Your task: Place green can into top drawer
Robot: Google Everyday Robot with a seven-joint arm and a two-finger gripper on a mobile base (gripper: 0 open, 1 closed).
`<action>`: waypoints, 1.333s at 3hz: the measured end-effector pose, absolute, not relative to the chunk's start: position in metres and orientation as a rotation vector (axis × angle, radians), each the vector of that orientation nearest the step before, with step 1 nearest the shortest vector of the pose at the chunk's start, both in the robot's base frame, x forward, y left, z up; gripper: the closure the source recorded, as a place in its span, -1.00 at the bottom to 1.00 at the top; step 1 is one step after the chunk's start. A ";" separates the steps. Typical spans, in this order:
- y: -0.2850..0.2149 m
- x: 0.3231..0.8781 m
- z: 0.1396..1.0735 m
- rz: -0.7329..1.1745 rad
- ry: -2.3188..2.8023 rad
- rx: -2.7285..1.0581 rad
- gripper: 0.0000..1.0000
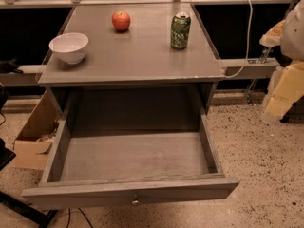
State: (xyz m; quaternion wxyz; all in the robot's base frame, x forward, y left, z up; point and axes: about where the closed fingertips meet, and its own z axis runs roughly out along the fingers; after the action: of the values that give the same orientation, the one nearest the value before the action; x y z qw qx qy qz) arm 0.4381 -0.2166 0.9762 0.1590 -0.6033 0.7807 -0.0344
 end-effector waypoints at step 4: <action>-0.180 0.581 0.963 0.144 1.854 -1.424 -1.00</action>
Offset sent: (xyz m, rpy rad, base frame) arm 0.0998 0.0115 -0.0153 0.3120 -0.1935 0.0019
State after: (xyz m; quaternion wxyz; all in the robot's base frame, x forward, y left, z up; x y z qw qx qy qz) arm 0.5814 -0.1800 0.9629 0.3894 -0.5600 0.7291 0.0567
